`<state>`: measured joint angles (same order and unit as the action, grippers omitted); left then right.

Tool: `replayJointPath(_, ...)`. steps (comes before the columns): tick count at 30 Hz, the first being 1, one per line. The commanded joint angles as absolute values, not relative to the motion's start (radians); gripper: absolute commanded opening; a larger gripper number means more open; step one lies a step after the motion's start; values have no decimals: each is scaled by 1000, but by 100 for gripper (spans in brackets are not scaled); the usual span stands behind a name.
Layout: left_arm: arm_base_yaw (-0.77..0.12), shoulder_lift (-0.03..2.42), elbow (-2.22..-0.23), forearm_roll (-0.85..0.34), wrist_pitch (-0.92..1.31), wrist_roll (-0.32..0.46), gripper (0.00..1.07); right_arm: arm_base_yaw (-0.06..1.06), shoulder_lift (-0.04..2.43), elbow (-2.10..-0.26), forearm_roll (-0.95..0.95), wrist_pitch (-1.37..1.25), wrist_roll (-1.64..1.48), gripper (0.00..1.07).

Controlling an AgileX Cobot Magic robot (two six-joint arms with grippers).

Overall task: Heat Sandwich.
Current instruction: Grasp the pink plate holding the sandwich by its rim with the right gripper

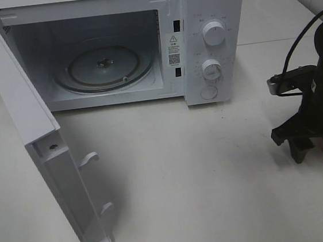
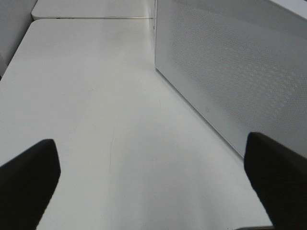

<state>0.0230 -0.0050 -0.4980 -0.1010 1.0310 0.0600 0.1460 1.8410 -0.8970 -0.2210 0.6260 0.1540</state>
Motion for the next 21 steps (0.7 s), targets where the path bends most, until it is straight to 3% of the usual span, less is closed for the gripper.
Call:
replayJointPath(1, 17, -31, -495, -106, 1029, 63, 101, 140, 1846, -900, -260, 640, 197, 43)
replayJointPath(2, 17, -31, -495, -106, 1029, 63, 101, 140, 1846, -900, -300, 645, 249, 26)
replayJointPath(5, 17, -31, -495, -106, 1029, 63, 101, 140, 1846, -900, -337, 647, 280, 0)
replayJointPath(21, 17, -31, -495, -106, 1029, 63, 101, 142, 1846, -900, -356, 668, 299, 0)
